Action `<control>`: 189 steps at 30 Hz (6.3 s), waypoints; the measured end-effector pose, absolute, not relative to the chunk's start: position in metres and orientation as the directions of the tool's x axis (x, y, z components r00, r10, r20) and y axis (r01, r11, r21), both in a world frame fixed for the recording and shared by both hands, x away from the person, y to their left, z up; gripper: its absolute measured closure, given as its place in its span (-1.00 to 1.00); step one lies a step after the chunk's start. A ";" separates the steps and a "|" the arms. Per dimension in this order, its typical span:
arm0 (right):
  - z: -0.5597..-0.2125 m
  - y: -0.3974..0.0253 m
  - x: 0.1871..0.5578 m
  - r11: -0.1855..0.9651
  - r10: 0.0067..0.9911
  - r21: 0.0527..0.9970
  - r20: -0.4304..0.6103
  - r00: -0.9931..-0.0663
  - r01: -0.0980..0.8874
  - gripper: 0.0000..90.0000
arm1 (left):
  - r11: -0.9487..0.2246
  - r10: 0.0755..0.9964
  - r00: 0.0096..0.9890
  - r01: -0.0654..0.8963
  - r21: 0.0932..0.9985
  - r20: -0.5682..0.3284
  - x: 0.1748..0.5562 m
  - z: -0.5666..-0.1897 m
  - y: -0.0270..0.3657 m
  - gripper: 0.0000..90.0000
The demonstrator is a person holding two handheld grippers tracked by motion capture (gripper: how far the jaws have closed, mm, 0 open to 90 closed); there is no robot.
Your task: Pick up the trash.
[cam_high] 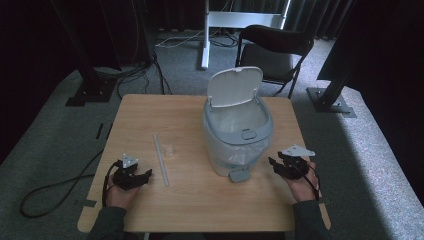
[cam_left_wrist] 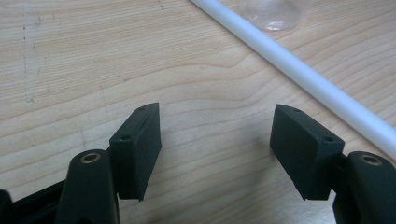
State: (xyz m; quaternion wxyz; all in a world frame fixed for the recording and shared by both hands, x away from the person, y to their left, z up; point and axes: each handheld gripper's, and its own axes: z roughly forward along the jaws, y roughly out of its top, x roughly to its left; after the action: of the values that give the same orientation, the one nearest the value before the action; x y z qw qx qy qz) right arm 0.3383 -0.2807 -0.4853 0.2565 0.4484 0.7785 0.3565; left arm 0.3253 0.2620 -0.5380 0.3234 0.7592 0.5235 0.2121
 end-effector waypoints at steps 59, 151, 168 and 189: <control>-0.539 -0.278 0.356 0.351 0.893 0.702 -0.051 -0.448 0.619 0.14 | -0.216 0.955 0.296 0.736 0.642 -0.018 0.384 -0.527 0.210 0.37; -0.540 -0.281 0.357 0.336 0.889 0.704 -0.017 -0.457 0.626 0.16 | -0.194 0.931 0.360 0.626 0.755 -0.060 0.353 -0.461 0.268 0.76; -0.540 -0.282 0.358 0.327 0.890 0.704 -0.005 -0.456 0.630 0.17 | -0.205 0.881 0.468 0.517 0.831 -0.074 0.346 -0.440 0.252 0.76; -0.541 -0.282 0.358 0.321 0.889 0.708 0.006 -0.459 0.629 0.15 | -0.247 0.810 0.583 0.435 0.866 -0.062 0.342 -0.421 0.229 0.76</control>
State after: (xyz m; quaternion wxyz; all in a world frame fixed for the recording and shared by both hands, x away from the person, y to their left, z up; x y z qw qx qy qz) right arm 0.3580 -0.2825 -0.5407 0.1971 0.4814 0.7883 0.3286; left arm 0.3418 0.2294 -0.4215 0.4581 0.7627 0.4082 0.2046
